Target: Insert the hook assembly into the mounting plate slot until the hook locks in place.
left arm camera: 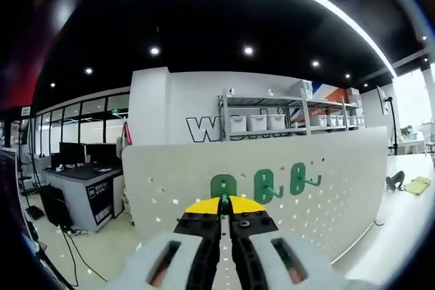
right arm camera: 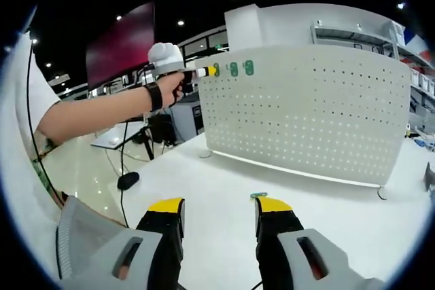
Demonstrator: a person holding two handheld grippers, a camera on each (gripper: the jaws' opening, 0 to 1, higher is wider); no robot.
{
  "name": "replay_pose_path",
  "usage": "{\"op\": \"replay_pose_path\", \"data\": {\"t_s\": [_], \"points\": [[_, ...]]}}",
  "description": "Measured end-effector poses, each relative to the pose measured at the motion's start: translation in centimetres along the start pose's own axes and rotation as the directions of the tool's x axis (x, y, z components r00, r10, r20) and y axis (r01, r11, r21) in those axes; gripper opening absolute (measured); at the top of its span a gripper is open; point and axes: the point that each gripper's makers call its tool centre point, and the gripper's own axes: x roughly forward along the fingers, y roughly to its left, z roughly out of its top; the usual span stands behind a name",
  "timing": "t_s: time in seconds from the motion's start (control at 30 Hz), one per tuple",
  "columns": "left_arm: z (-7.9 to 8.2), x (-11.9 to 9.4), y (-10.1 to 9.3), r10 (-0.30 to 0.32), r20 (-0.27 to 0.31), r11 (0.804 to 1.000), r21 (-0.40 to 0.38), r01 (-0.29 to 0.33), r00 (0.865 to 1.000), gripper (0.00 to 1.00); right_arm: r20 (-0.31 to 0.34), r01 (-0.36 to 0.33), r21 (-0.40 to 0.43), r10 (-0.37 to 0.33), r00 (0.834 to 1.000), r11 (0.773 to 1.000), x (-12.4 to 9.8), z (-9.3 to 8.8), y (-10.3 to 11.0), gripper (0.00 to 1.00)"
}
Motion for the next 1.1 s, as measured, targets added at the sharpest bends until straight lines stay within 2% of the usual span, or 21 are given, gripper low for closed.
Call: {"op": "replay_pose_path", "data": {"t_s": [0.23,0.57,0.63,0.73,0.8,1.1], "points": [[0.0,0.6,-0.5,-0.003,-0.011,1.000,0.029,0.004,1.000,0.03,-0.007,0.002,0.003,-0.002,1.000,1.000,0.2,-0.3,0.2,0.41],[-0.3,1.6,0.3,0.018,-0.027,1.000,-0.018,-0.019,0.999,0.03,-0.005,0.017,0.010,-0.017,1.000,1.000,-0.1,-0.4,-0.4,0.41],[-0.3,1.7,0.1,0.023,-0.027,1.000,0.009,-0.022,0.999,0.03,-0.006,0.018,0.010,-0.018,1.000,1.000,0.0,-0.4,-0.4,0.41],[-0.4,1.7,0.2,0.025,-0.035,1.000,-0.010,-0.026,0.999,0.03,-0.004,0.017,0.013,-0.016,1.000,1.000,0.0,-0.4,-0.4,0.41],[-0.3,1.8,0.1,0.025,-0.033,0.999,0.036,-0.024,0.999,0.04,-0.009,0.014,0.016,-0.014,1.000,1.000,0.2,-0.5,-0.3,0.41],[0.1,2.1,0.0,0.010,-0.033,0.999,0.047,-0.008,0.999,0.05,-0.010,0.013,0.014,-0.013,1.000,1.000,0.3,-0.5,-0.4,0.41]]}}
